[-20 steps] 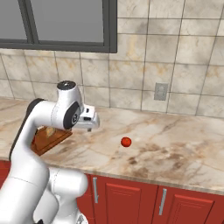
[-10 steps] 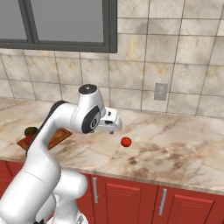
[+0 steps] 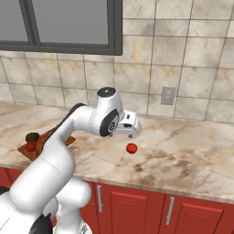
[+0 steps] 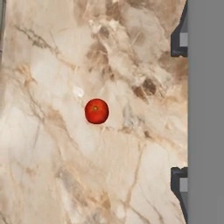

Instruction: Place the avocado, onion, tomato, and bell pepper on the cutting board.

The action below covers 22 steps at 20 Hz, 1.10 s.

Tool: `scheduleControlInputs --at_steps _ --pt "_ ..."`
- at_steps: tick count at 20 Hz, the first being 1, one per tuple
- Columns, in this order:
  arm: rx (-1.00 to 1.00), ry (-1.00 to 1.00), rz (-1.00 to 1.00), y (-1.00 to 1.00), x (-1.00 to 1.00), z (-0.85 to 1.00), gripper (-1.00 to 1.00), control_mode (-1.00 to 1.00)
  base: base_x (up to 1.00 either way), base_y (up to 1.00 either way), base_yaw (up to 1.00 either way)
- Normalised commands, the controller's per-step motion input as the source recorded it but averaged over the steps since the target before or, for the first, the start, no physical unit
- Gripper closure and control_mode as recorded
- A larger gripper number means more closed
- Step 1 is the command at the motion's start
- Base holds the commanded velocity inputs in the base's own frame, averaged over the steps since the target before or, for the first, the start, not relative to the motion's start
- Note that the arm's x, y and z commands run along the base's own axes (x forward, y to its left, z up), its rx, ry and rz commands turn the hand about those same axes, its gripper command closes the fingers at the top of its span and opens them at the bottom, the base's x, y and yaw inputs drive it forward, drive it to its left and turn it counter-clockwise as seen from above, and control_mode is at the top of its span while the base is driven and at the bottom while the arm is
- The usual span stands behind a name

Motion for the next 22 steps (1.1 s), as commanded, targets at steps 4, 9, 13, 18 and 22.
scheduleControlInputs --at_steps 4,9,13,18,22 --pt "0.0 0.0 0.0 -0.03 0.33 -0.21 -1.0 -1.0 0.0 0.0 0.0" --pt "0.0 0.0 0.0 0.0 0.29 -0.25 -1.0 -1.0 0.0 0.0 0.0" --pt "0.0 0.0 0.0 0.0 0.29 -0.26 -1.0 -1.0 0.0 0.0 0.0" --pt "0.0 0.0 0.0 0.0 0.3 -0.19 -1.0 -1.0 0.0 0.0 0.0" --pt "0.0 0.0 0.0 -0.03 0.38 -0.08 -1.0 -1.0 0.0 0.0 0.0"
